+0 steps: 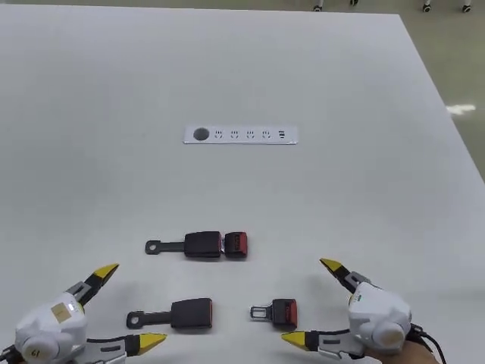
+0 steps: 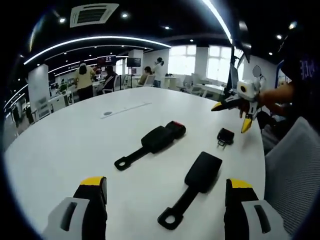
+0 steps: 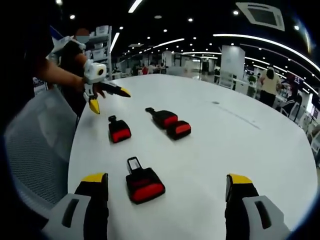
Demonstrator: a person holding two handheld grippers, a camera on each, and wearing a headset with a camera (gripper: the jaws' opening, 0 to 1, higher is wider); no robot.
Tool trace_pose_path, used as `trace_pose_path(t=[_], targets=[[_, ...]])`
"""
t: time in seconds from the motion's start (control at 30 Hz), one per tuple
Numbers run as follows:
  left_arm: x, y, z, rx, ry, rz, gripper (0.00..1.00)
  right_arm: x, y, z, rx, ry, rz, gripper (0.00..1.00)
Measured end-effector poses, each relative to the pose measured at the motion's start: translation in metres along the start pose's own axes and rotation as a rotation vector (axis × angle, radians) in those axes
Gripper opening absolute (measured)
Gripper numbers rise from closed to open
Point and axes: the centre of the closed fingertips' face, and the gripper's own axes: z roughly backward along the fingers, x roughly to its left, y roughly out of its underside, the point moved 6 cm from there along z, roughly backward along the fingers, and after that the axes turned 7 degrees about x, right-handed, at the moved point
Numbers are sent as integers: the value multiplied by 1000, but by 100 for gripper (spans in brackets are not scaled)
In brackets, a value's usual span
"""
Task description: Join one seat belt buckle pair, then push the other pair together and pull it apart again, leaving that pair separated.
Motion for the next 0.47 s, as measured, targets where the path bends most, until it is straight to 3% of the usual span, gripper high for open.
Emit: trace_pose_path(t=[0.23, 0.47], targets=[[-2, 2, 0, -29, -5, 15, 100, -1, 1, 1, -25, 30, 2, 99], [-3, 1, -2, -25, -8, 8, 100, -2, 5, 2, -29, 45, 20, 99]])
